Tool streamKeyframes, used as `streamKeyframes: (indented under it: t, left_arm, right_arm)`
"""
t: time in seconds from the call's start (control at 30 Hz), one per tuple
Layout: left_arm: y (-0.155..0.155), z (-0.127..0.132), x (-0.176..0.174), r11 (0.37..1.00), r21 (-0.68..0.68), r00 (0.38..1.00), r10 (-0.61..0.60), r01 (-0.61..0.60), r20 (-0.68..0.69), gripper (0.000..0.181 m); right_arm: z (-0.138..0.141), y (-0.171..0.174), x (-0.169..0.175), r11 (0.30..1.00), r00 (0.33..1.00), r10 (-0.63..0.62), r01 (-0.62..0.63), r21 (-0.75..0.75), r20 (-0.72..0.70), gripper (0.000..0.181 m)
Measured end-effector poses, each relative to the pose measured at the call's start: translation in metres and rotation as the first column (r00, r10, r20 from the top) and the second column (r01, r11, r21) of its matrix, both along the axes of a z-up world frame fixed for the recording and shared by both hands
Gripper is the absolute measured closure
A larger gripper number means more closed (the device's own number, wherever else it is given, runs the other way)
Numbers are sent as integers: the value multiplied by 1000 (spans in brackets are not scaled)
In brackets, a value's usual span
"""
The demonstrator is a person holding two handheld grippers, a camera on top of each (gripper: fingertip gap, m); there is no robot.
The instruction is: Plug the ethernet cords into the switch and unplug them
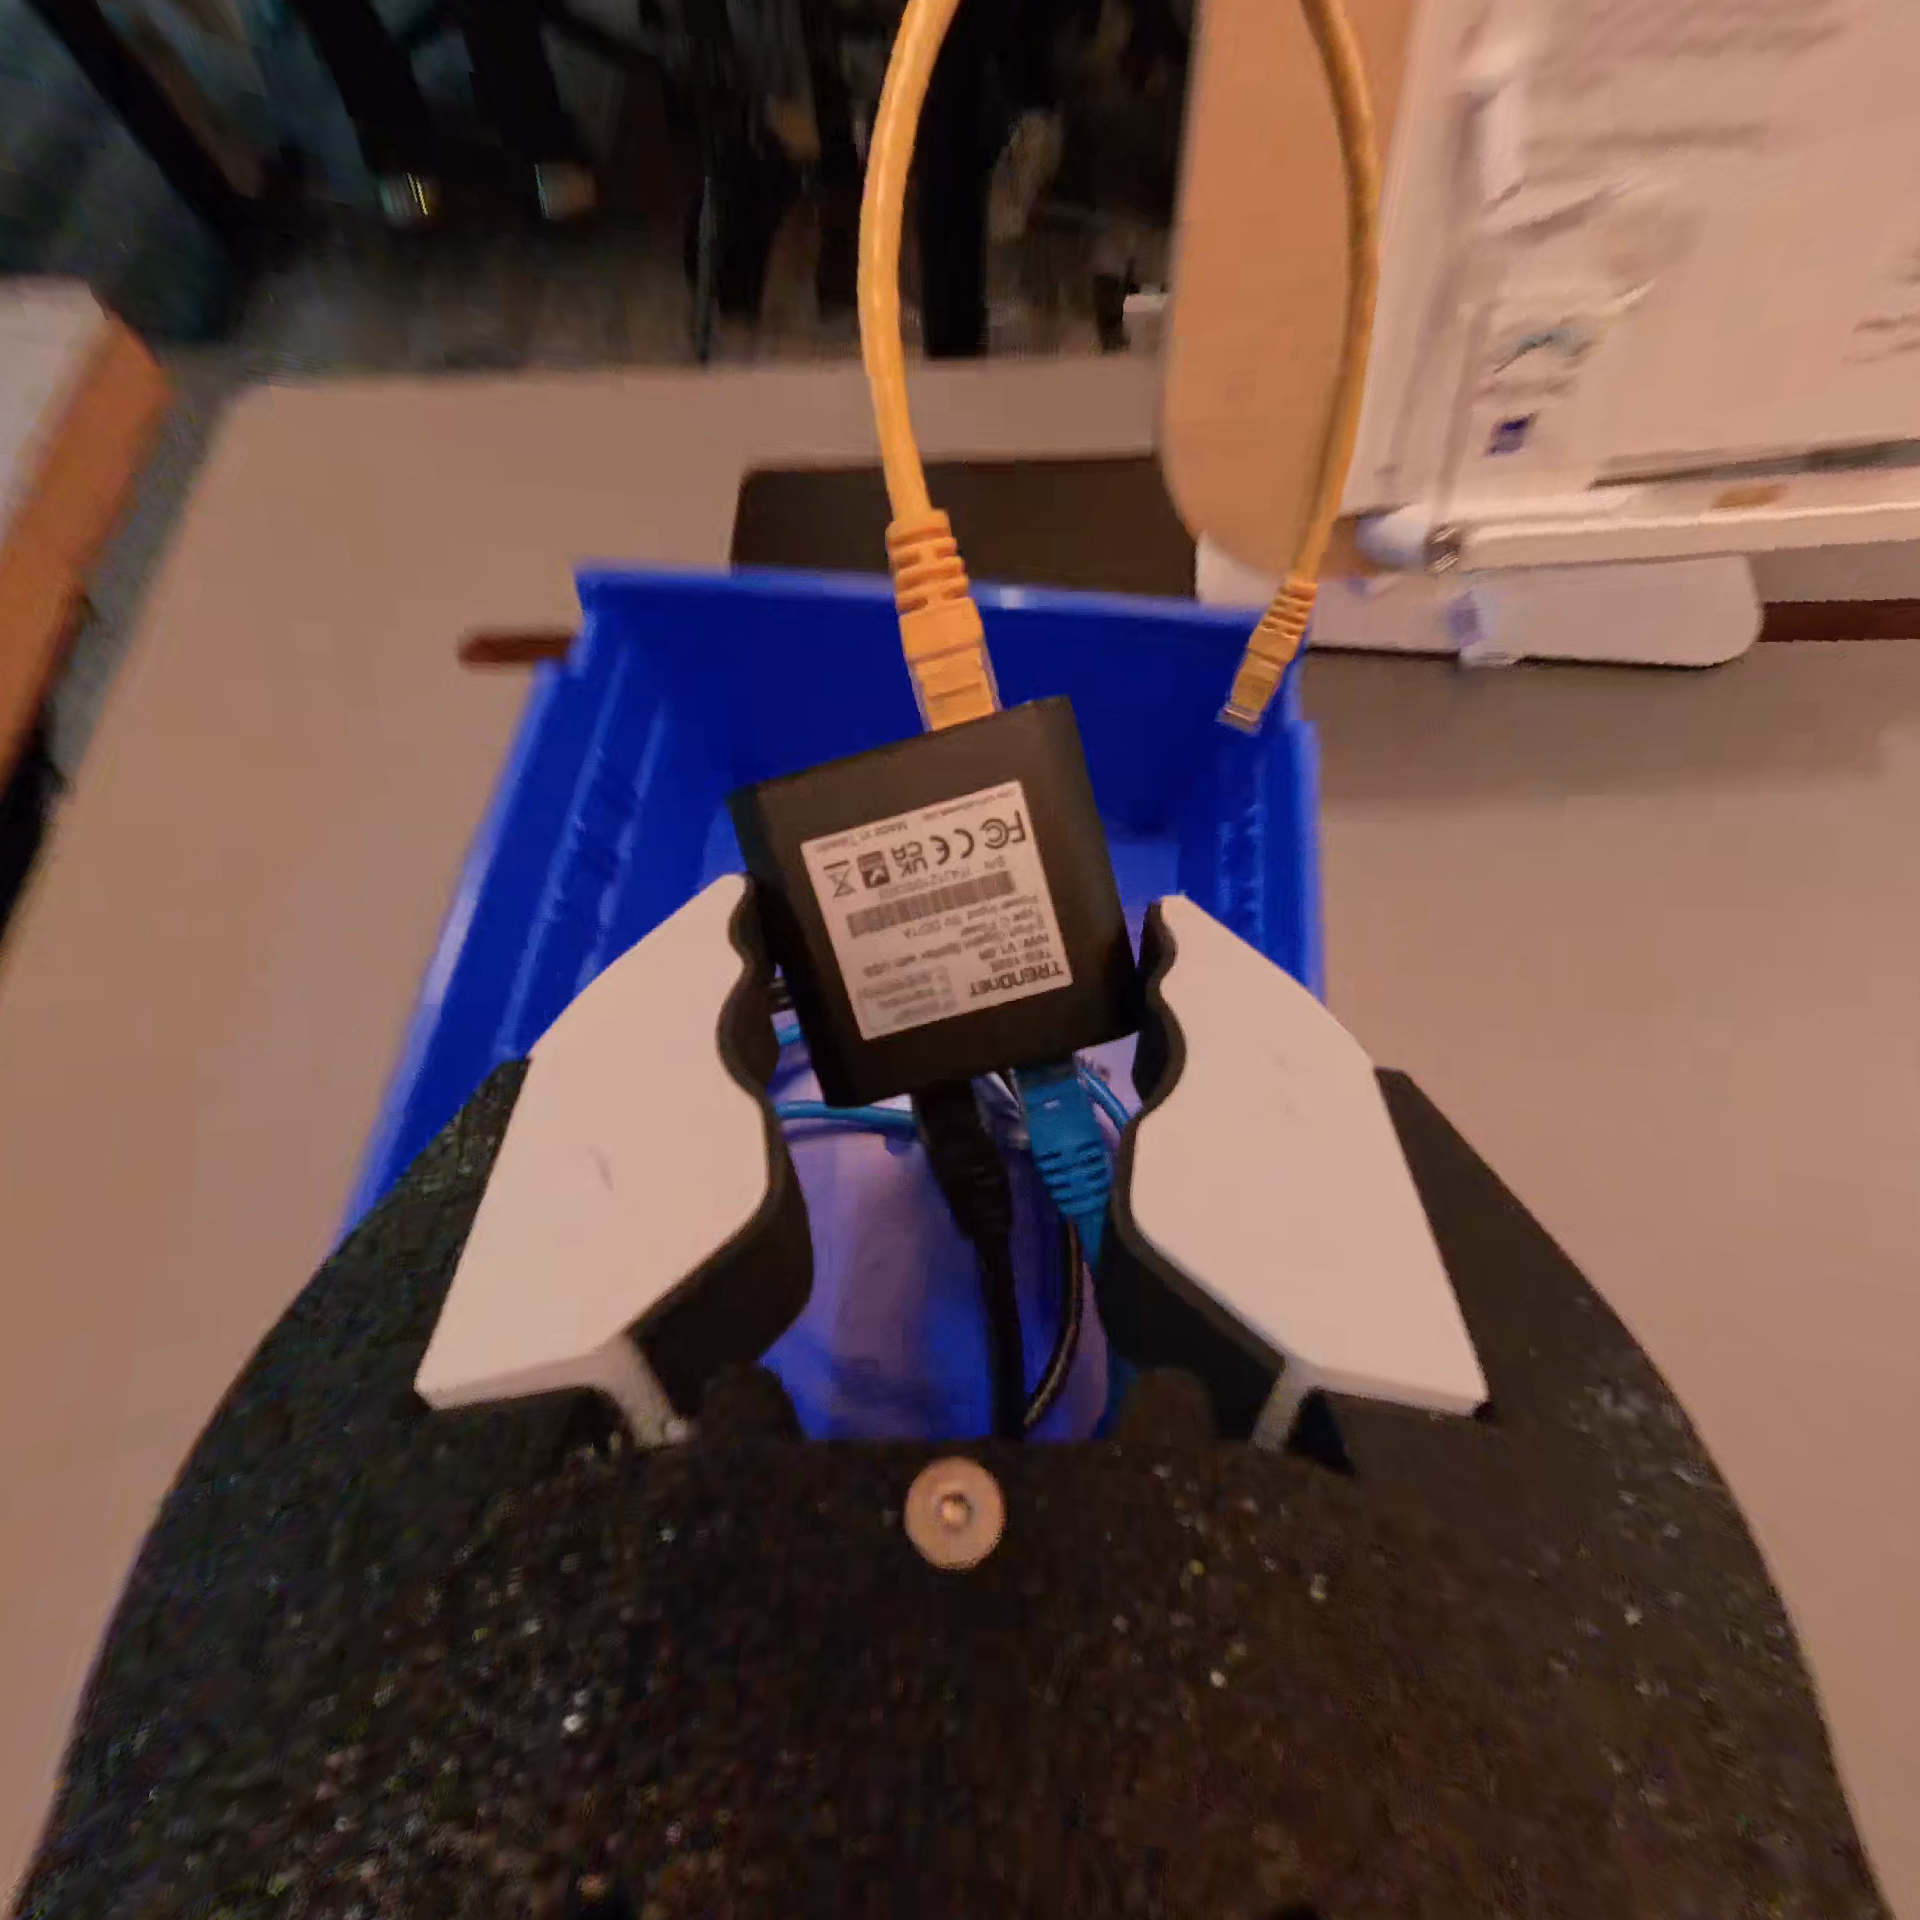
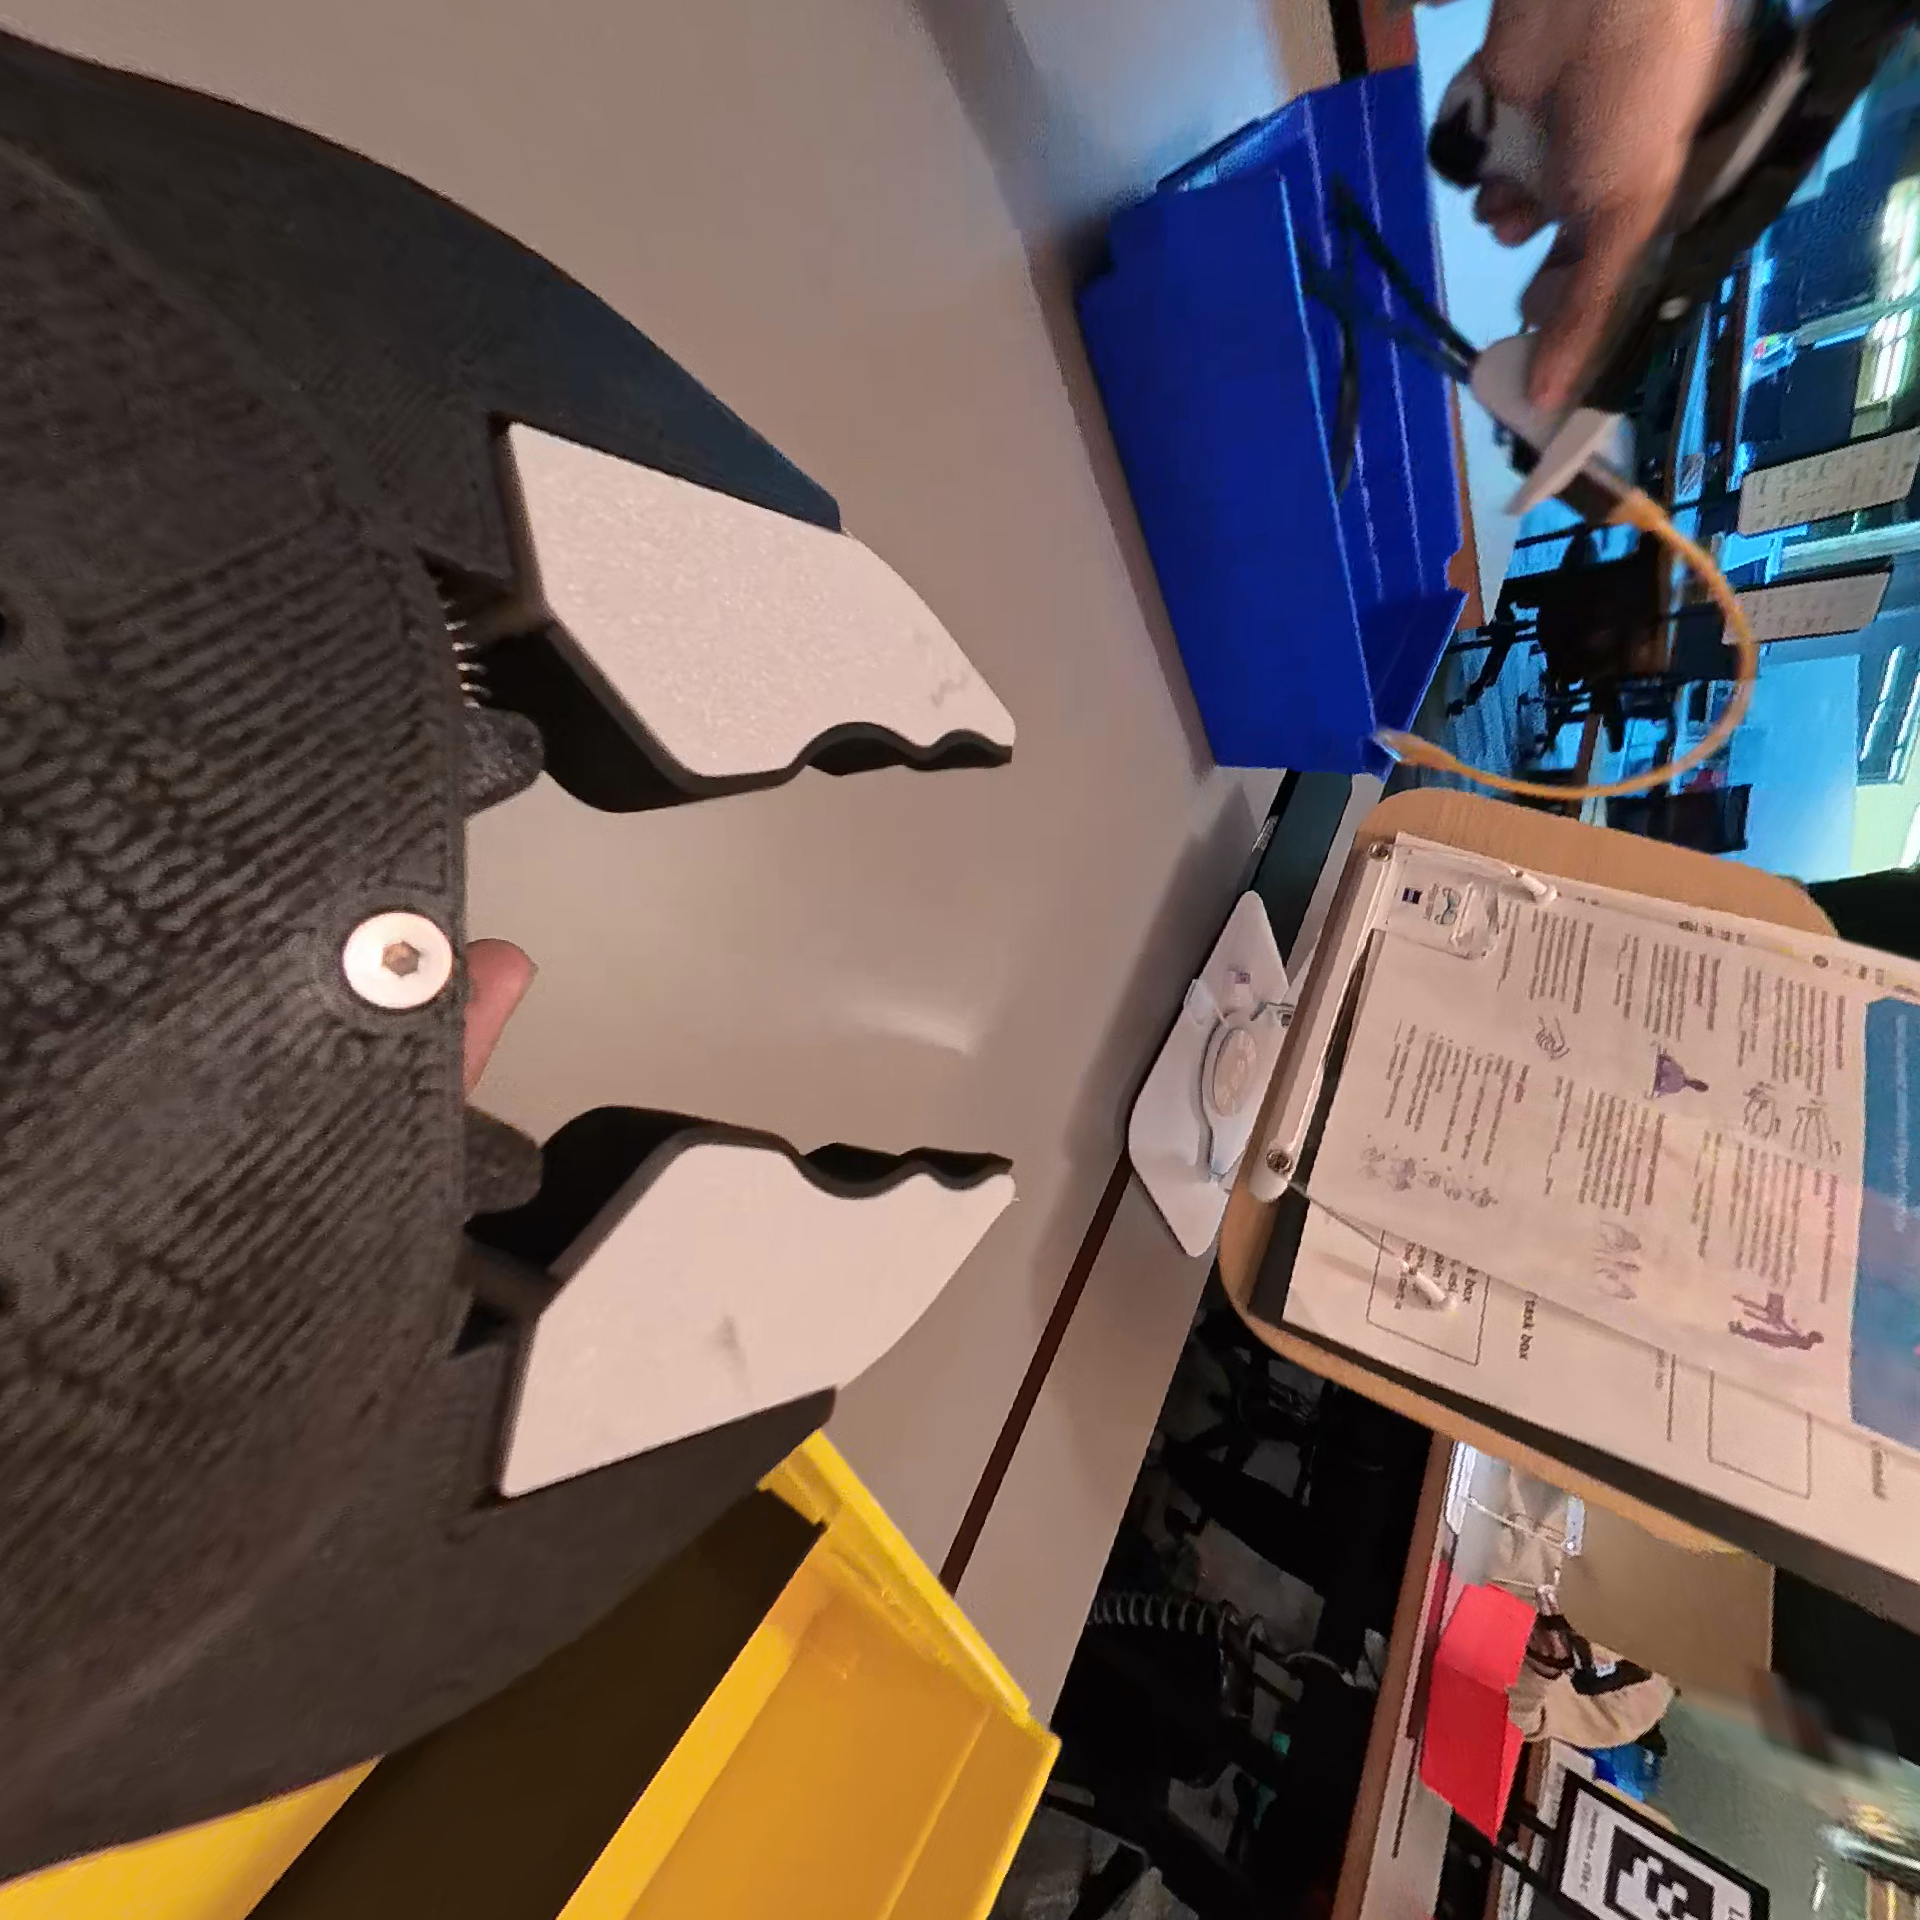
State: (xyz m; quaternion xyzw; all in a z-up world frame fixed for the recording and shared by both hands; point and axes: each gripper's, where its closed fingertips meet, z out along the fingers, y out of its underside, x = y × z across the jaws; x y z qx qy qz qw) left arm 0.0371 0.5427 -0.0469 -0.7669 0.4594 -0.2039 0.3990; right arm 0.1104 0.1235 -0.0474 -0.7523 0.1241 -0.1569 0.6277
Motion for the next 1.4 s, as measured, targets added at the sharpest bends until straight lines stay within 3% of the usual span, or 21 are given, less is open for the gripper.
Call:
streamKeyframes:
  t: [0.2, 0.33, 0.43, 0.5, 0.63, 0.77, 0.83, 0.93, 1.03, 1.17, 1.23, 1.27, 1.4]
  left_arm:
    - [-46, 116, -12, 945, 290, 977, -186, 149, 102, 115]
    - [-105, 186, -28, 859, 433, 922, -362, 274, 135, 114]
    - [-162, 222, -41, 771, 508, 852, -508, 385, 126, 114]
    - [-202, 230, -47, 699, 529, 789, -608, 480, 88, 114]
    - [-257, 206, -47, 572, 544, 692, -721, 614, -22, 114]
    - [-284, 138, -36, 519, 506, 634, -769, 689, -76, 115]
    - [-291, 97, -33, 507, 480, 620, -777, 716, -104, 115]
    - [-300, 44, -31, 492, 443, 597, -791, 749, -131, 115]
    - [-307, 6, -34, 469, 432, 581, -795, 771, -174, 115]
    - [-325, -17, -40, 403, 442, 522, -832, 802, -187, 115]
    - [-335, -21, -42, 360, 462, 485, -855, 810, -184, 115]
    - [-336, -23, -42, 365, 463, 489, -853, 808, -180, 115]
    - [-341, -21, -43, 425, 481, 503, -864, 767, -38, 116]
  right_arm:
    - [20, 14, -27, 992, 995, 100, -99, 83, -3, 111]
    - [55, 18, -61, 941, 967, 252, -236, 243, -35, 114]
    - [84, 17, -91, 873, 925, 373, -326, 362, -68, 119]
    - [92, 17, -107, 857, 894, 428, -353, 375, -136, 119]
    - [109, 19, -160, 754, 759, 620, -505, 419, -201, 125]
    - [112, 32, -172, 728, 713, 637, -431, 533, -294, 130]
    - [96, 46, -166, 750, 709, 608, -365, 551, -358, 131]
    - [57, 64, -133, 837, 762, 451, -179, 518, -465, 124]
    - [28, 73, -116, 866, 747, 400, -120, 485, -531, 122]
    - [-5, 89, -124, 882, 660, 434, -174, 437, -613, 123]
    - [-7, 92, -128, 852, 624, 485, -179, 493, -613, 149]
    - [-4, 91, -129, 825, 587, 522, -166, 540, -618, 157]
    - [-5, 88, -126, 774, 470, 583, -74, 629, -662, 157]
